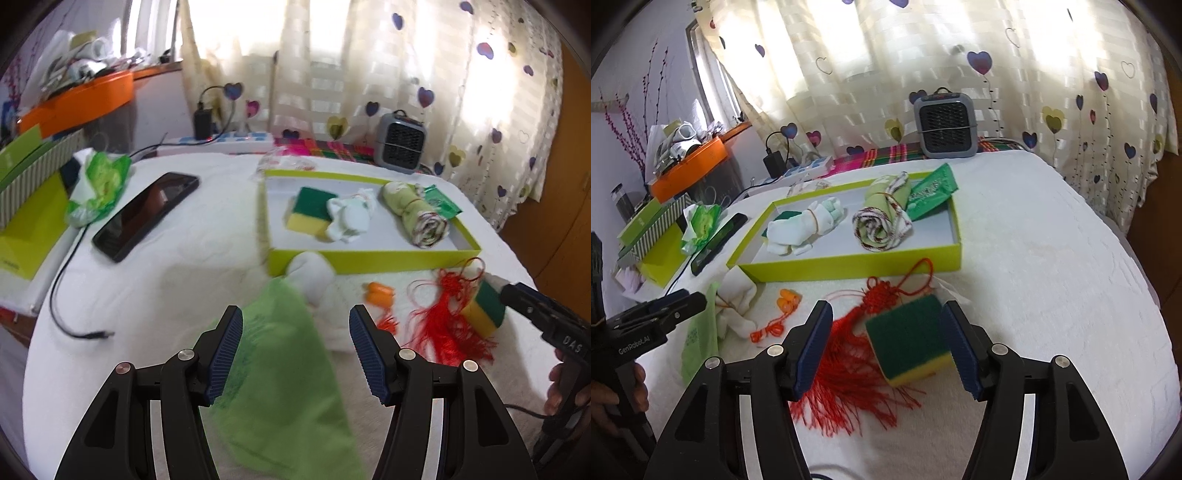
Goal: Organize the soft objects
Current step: 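Lower the left tool over the cloth while the right tool closes on the sponge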
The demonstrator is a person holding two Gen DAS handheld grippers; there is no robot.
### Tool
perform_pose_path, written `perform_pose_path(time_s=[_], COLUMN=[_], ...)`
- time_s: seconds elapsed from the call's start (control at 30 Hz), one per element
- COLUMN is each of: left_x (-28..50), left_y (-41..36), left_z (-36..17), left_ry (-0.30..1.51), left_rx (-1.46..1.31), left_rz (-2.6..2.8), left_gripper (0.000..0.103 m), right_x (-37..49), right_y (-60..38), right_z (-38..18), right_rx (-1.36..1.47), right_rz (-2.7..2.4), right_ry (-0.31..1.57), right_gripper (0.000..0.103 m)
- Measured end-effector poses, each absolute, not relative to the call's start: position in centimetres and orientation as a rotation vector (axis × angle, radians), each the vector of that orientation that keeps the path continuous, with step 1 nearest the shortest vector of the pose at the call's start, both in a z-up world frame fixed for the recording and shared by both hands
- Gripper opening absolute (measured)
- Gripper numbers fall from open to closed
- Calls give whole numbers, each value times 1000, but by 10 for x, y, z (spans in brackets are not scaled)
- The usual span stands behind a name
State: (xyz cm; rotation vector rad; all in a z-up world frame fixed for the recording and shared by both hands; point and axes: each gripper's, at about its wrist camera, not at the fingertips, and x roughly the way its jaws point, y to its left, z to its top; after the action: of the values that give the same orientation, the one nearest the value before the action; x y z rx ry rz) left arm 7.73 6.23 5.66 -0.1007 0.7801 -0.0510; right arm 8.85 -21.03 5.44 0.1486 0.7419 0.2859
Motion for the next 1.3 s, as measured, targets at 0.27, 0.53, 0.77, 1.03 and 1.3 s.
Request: perform_pose_path(time_s=[0.27, 0.53, 0.77, 1.03, 1.3], left_x=[64, 56, 59, 62, 62], left_y=[88, 109, 110, 111, 107], left_z=[50, 32, 25, 20, 19], left_ry=[770, 805, 826, 846, 851], left_rx=[-156, -212, -243, -261, -252], left_rz=[-47, -31, -61, -78, -98], left_gripper=[60, 60, 60, 60, 60], right_x=[82, 84, 88, 94, 79], right_y=[-222, -216, -201, -205, -229], right_z=[43, 41, 38, 32, 31], right_rx=[175, 140, 57, -10, -1], right_rz=[259, 279, 295, 181, 151], right_ry=[771, 772, 773, 806, 823], right_gripper=[64, 67, 70, 70, 70])
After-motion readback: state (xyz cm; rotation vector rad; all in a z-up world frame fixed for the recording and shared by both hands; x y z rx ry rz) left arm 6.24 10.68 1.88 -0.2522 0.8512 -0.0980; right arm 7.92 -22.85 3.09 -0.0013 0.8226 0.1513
